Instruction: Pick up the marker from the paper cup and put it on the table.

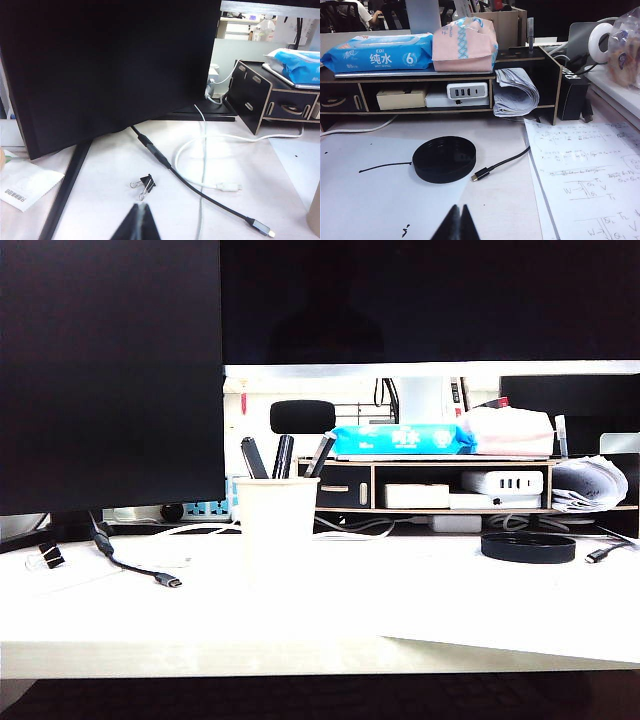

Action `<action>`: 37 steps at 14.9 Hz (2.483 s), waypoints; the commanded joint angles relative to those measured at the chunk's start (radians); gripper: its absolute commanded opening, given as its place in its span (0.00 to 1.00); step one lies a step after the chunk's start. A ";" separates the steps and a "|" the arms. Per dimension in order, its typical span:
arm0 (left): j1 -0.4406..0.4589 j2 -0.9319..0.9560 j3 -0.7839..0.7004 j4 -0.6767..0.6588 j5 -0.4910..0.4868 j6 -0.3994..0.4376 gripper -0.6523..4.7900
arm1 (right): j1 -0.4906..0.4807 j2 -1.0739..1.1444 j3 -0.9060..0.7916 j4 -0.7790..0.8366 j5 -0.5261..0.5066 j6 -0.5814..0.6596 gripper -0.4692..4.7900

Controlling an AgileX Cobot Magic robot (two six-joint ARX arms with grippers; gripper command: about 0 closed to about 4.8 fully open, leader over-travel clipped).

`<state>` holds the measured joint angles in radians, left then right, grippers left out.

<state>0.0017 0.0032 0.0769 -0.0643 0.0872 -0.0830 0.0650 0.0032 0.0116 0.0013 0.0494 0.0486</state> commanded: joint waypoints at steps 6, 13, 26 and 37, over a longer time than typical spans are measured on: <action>0.000 0.000 0.003 0.035 0.002 -0.109 0.11 | 0.002 0.000 -0.002 0.019 -0.038 0.048 0.08; -0.002 0.001 0.013 0.096 0.199 -0.501 0.11 | 0.016 0.006 0.036 0.076 -0.383 0.346 0.08; -0.008 0.468 0.319 -0.028 0.348 -0.341 0.11 | 0.117 0.583 0.483 -0.058 -0.541 0.119 0.08; -0.321 0.842 0.335 0.150 0.430 -0.299 0.11 | 0.290 1.465 1.135 -0.257 -0.790 -0.102 0.08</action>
<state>-0.3191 0.8494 0.4042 0.0425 0.4908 -0.3820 0.3519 1.4445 1.1160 -0.2333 -0.7021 -0.0422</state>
